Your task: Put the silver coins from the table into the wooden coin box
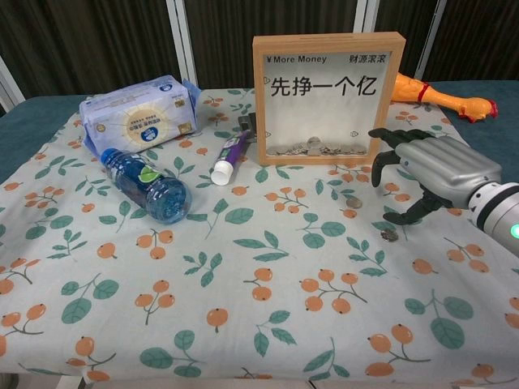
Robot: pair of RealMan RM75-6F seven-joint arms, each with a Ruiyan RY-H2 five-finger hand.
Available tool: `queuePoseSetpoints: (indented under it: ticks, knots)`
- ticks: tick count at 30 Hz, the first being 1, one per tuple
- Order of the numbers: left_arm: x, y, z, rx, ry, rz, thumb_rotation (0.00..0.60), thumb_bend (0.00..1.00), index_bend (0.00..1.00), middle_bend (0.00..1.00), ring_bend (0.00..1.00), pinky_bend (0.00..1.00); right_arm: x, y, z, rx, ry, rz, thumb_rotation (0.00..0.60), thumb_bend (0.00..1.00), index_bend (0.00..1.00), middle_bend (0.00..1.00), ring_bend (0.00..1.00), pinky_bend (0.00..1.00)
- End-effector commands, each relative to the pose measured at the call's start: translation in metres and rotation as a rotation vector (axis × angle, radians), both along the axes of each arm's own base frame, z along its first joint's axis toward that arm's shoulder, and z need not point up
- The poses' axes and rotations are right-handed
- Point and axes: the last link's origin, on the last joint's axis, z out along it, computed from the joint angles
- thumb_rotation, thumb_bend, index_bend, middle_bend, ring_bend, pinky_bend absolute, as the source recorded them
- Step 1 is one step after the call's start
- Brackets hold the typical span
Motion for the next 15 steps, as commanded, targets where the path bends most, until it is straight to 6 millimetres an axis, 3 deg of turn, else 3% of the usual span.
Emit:
queuePoseSetpoints:
  ticks: [1, 15]
  knots:
    - [-0.001, 0.000, 0.000, 0.000, 0.001, 0.003, 0.600, 0.38, 0.00, 0.00, 0.00, 0.00, 0.001, -0.003, -0.006, 0.006, 0.006, -0.005, 0.600, 0.39, 0.53, 0.02, 0.00, 0.00]
    - [-0.005, 0.001, 0.002, 0.009, 0.007, 0.015, 0.600, 0.38, 0.00, 0.00, 0.00, 0.00, 0.001, -0.009, -0.018, 0.034, 0.010, -0.025, 0.600, 0.44, 0.51, 0.02, 0.00, 0.00]
